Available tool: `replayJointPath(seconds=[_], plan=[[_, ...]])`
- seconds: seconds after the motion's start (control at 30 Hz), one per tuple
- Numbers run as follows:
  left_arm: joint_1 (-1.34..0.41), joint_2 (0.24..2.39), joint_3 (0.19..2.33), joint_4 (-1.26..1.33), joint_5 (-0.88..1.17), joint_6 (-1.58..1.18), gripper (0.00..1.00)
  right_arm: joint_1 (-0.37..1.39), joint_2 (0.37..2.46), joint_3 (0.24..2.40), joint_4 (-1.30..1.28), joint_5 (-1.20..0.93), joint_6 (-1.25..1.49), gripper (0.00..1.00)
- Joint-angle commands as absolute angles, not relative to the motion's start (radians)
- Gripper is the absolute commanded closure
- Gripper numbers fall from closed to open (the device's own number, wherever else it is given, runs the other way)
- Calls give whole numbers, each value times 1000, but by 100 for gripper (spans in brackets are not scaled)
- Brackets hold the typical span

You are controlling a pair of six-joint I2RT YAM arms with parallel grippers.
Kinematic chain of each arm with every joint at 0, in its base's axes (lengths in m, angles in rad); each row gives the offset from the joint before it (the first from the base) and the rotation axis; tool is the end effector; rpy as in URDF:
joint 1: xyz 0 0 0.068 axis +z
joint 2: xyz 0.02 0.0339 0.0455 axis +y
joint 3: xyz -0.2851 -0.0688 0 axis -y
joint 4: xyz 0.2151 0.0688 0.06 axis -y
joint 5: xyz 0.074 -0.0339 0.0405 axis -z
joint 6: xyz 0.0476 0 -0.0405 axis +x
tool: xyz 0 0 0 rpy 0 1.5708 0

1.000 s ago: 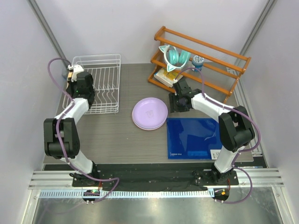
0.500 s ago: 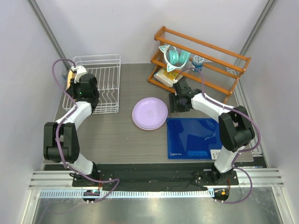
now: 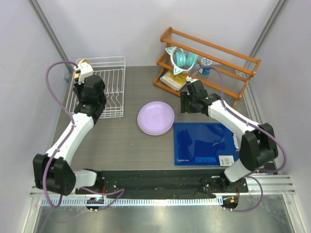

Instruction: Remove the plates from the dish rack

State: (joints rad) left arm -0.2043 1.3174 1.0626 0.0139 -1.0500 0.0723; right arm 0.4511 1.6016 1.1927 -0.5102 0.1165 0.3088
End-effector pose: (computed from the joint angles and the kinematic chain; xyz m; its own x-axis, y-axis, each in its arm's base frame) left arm 0.2695 -0.0137 0.3700 -0.2853 0.0958 -0.9536 -0.7051 0.6529 0.2766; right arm 0.2936 0.1361 0.2716 -0.7940 -0.0492 -0.6059 -0.1346 0.9862 0.0963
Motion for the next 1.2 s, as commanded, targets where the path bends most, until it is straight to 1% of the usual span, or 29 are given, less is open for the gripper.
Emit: replayJointPath(seconds=[0.0,0.03,0.07,0.17,0.2,0.3,0.33,0.4,0.53,0.83,1.17], plan=[[-268,1226,1100,-148,-994,-67,100,449,1444,1164,-486,120,322,40],[-288,1201,1098,-176,-958,-90,100,449,1428,1157,-480,109,321,40],[-291,1190,1104,-254,-858,-177,100,449,1411,1140,-473,74,324,39],[-308,1154,1092,-313,-679,-331,100,451,1364,1106,-408,14,347,39],[-320,1144,1082,-319,-590,-362,100,451,1356,1101,-373,-71,354,39],[-339,1141,1062,-322,-473,-455,100,454,1325,1068,-280,-168,396,39],[-345,1143,1058,-324,-401,-469,100,456,1315,1059,-255,-187,416,39],[-362,1143,1034,-304,-333,-509,100,460,1312,1040,-201,-207,428,39],[-376,1150,985,-232,-125,-583,100,466,1325,1026,-141,-255,449,39],[-457,1154,908,-172,-37,-660,100,498,1400,1046,-84,-262,462,38],[-568,1140,865,-156,-61,-693,100,522,1485,1071,-77,-226,443,39]])
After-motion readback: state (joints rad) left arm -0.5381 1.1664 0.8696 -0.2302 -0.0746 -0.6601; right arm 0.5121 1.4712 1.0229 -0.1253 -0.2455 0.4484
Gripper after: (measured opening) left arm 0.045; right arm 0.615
